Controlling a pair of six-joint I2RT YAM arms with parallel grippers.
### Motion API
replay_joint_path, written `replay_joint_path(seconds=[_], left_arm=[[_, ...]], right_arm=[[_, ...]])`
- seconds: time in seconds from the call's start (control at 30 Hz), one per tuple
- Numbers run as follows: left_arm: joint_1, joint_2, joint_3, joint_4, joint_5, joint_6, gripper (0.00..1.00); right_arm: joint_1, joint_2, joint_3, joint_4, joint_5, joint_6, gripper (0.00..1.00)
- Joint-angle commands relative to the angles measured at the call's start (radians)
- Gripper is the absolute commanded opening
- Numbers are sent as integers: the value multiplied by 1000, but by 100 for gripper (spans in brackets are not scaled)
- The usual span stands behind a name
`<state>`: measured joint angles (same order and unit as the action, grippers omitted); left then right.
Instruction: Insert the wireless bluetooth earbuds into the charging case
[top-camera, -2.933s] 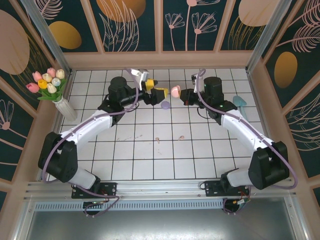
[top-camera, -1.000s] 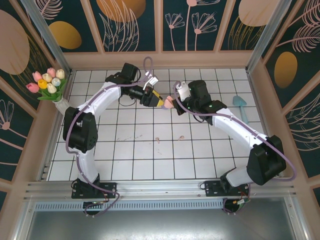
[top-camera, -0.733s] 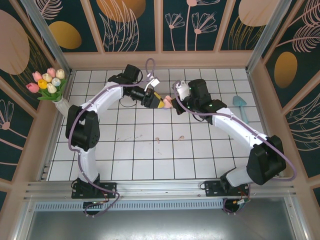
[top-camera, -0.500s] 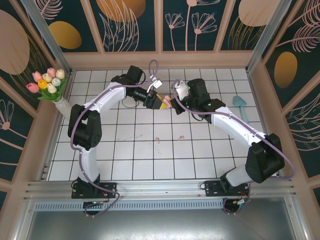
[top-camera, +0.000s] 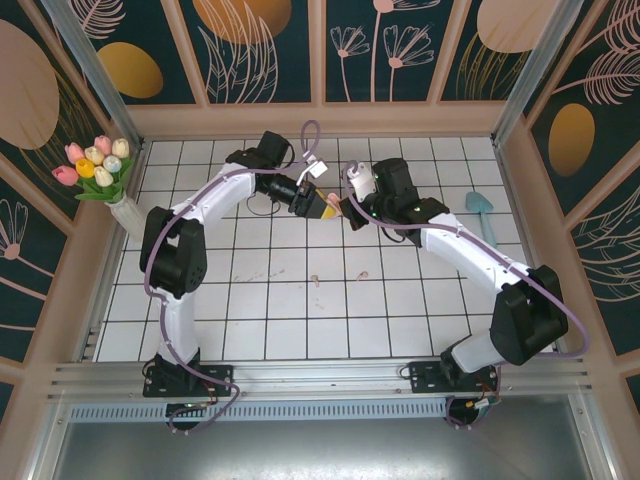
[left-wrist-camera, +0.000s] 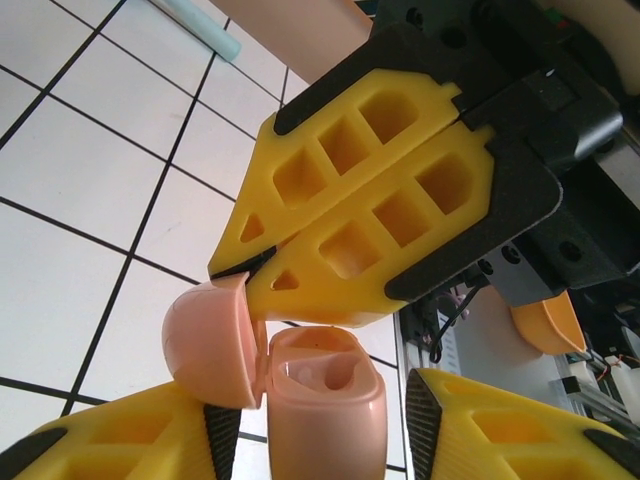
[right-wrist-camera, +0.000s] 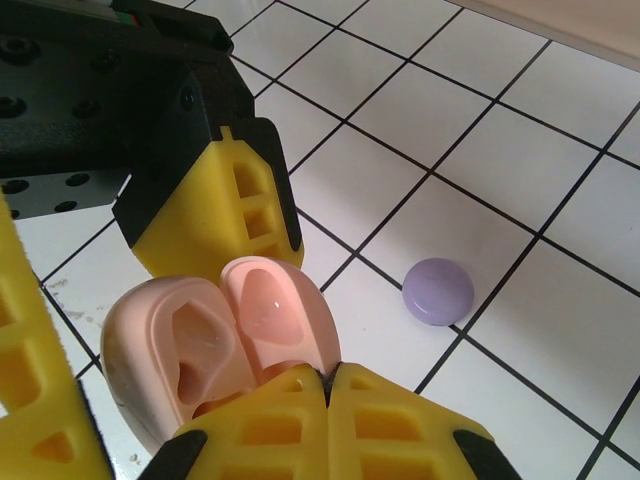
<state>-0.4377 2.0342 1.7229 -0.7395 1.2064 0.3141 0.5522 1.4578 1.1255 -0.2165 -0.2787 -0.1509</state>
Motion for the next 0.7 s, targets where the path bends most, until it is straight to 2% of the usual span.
replay_joint_path(seconds=[0.0, 0.37, 0.53, 0.67], left_arm=[[-13, 24, 35, -17, 21, 33, 46], [-13, 41, 50, -8, 21, 25, 34], [-13, 41, 50, 1, 22, 18, 26], [-13, 40, 45, 7, 23, 14, 15]], right_arm=[[16, 11, 34, 19, -28, 9, 0], [19, 13, 27, 19, -24, 10, 0], [18, 13, 26, 21, -19, 9, 0], [18, 11, 30, 24, -10, 11, 0]])
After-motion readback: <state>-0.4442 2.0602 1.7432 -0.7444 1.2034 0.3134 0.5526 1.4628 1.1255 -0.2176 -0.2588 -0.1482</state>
